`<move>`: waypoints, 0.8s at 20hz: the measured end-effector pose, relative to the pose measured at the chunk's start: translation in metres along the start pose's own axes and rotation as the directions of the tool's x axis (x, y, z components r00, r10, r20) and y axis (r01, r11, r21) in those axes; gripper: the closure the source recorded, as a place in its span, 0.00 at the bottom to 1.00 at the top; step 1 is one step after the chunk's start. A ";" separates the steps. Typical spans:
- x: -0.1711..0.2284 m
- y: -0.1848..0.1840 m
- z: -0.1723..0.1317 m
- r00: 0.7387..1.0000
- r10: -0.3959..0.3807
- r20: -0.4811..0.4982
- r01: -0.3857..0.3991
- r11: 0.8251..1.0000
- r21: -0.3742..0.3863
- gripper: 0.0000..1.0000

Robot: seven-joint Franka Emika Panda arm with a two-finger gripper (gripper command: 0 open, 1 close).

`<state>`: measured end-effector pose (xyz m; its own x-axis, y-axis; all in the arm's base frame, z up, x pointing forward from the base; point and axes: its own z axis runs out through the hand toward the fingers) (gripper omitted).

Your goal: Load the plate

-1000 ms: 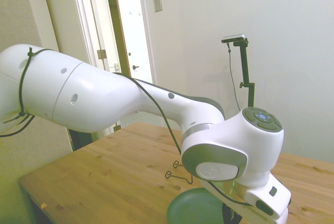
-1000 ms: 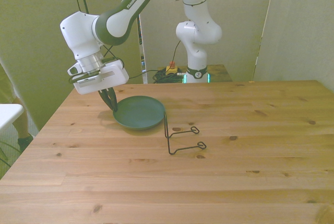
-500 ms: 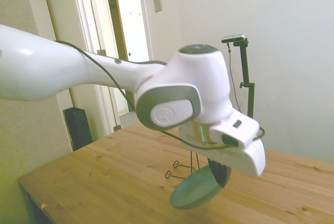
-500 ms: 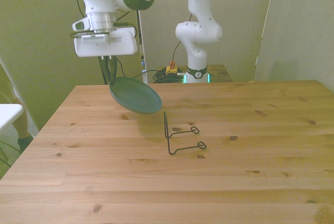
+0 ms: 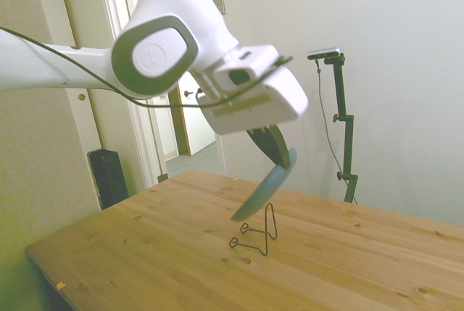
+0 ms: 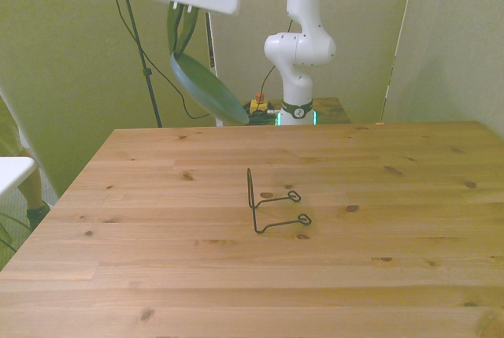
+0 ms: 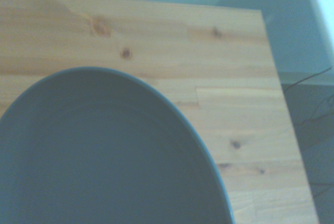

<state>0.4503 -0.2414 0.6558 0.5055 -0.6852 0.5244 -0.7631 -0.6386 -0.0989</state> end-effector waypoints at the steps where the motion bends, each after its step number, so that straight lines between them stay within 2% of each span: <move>1: -0.006 -0.020 -0.011 0.999 -0.018 -0.038 0.017 1.000 -0.018 1.00; 3: -0.019 -0.058 -0.023 0.994 -0.051 -0.100 0.045 0.997 -0.062 1.00; 5: -0.032 -0.089 -0.019 0.984 -0.083 -0.155 0.065 0.991 -0.117 1.00; 8: -0.048 -0.121 -0.001 0.968 -0.125 -0.219 0.084 0.978 -0.189 1.00; 16: -0.088 -0.175 0.052 0.931 -0.225 -0.286 0.137 0.944 -0.299 1.00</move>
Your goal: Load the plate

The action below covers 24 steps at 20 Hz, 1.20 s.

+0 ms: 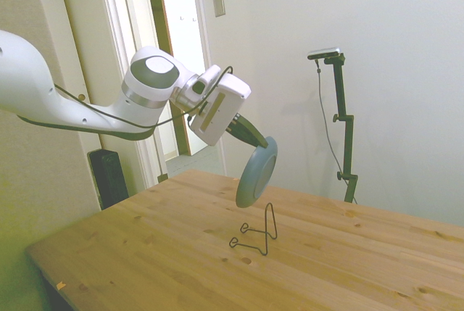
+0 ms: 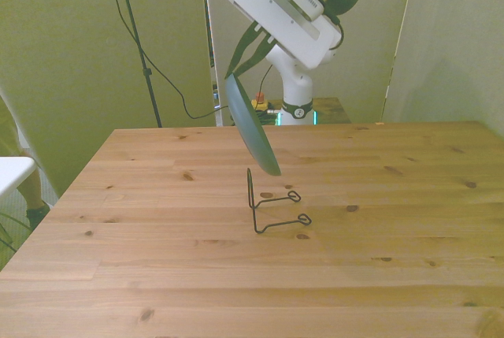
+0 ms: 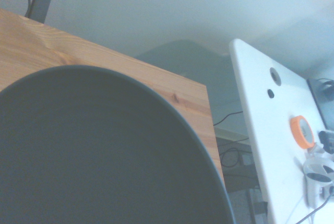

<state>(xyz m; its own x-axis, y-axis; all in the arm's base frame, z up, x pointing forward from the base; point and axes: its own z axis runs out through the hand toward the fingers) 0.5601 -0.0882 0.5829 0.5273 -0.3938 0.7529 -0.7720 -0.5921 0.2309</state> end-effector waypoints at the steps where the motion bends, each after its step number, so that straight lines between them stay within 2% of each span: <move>1: -0.006 -0.006 0.001 1.000 -0.012 -0.012 0.011 1.000 -0.012 1.00; 9: -0.058 -0.037 0.004 0.991 -0.086 -0.107 0.078 0.994 -0.081 1.00; 14: -0.065 -0.041 0.013 0.981 -0.111 -0.157 0.091 0.988 -0.125 1.00; 20: -0.086 -0.059 0.024 0.977 -0.138 -0.165 0.113 0.982 -0.152 1.00; 24: -0.099 -0.064 0.042 0.979 -0.143 -0.143 0.119 0.979 -0.166 1.00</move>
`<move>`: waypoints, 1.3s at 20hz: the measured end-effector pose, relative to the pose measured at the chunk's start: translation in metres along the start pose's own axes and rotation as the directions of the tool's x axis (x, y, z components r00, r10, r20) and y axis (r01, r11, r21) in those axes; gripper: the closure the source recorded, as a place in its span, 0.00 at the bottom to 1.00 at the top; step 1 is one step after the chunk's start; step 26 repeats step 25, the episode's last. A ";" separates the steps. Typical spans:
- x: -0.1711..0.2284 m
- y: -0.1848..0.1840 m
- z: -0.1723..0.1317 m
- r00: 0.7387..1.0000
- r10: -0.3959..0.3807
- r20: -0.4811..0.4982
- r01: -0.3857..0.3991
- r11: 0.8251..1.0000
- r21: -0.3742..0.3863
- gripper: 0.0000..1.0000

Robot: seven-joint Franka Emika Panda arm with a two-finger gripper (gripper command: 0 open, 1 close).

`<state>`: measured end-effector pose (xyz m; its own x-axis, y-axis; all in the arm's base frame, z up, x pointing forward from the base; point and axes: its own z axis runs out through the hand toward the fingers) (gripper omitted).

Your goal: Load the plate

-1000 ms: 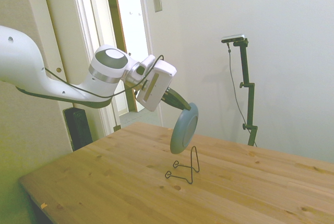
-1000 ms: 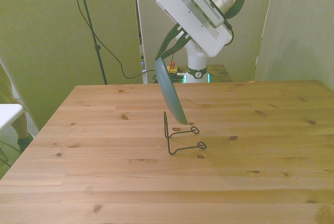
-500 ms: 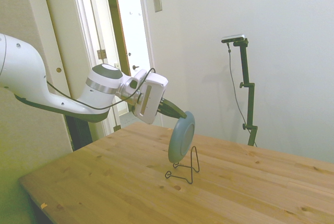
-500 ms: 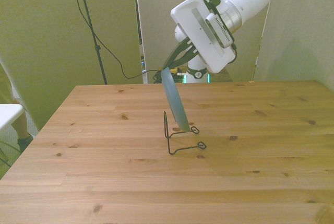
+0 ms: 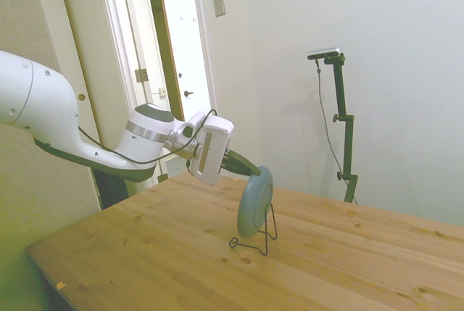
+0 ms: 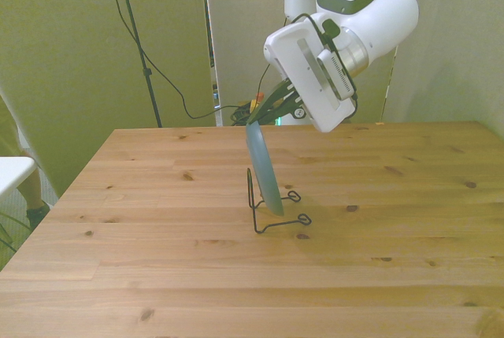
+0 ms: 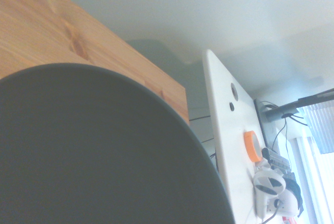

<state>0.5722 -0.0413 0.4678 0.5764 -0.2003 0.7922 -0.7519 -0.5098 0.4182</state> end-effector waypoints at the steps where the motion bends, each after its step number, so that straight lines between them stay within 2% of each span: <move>1: -0.002 -0.002 0.003 1.000 -0.001 0.004 0.001 1.000 -0.002 1.00; 3: -0.005 -0.003 0.005 1.000 0.002 0.008 -0.002 1.000 -0.001 1.00; 4: -0.006 -0.004 0.006 1.000 0.007 0.009 -0.007 1.000 0.000 0.00; 15: -0.015 0.001 0.019 0.999 0.030 0.036 -0.030 0.999 -0.013 0.00; 18: -0.010 0.009 0.021 0.994 0.078 0.082 -0.079 0.997 0.003 0.00; 23: 0.034 0.057 -0.002 0.974 0.190 0.121 -0.202 0.975 0.089 0.00; 25: 0.048 0.078 -0.011 0.965 0.221 0.143 -0.240 0.961 0.135 0.00; 26: 0.048 0.078 -0.011 0.965 0.221 0.143 -0.240 0.961 0.135 0.00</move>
